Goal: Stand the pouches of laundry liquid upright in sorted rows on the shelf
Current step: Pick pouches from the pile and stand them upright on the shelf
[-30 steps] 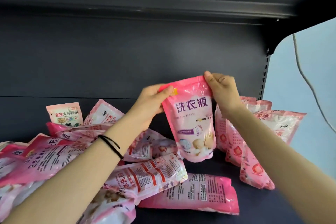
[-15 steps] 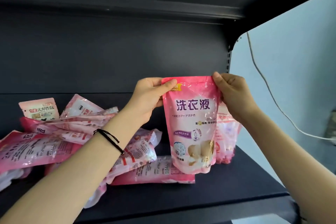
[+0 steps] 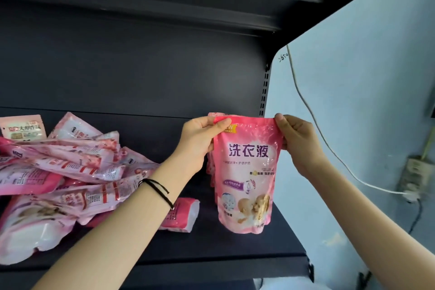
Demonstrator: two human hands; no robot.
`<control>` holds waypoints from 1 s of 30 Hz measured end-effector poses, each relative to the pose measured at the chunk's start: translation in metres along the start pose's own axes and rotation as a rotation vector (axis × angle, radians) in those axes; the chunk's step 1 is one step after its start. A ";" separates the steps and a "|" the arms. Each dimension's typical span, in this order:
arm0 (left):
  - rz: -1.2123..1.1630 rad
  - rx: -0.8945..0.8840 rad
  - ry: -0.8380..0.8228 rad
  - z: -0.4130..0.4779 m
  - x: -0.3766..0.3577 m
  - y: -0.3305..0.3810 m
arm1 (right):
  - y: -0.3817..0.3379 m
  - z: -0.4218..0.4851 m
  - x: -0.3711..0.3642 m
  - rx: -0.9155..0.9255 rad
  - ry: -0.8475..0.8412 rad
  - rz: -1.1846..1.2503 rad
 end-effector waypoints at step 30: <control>0.701 0.104 -0.168 -0.060 0.026 -0.098 | 0.098 -0.084 -0.013 -0.318 -0.376 -0.053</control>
Point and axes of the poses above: each hand's wrist, its own z-axis towards the middle knuckle, its own x-axis out of the back of the hand, y = z × x, the point moved 5 cm from there along z, towards the middle knuckle, and after that the axes turned 10 degrees about -z, right-handed, at the moved point
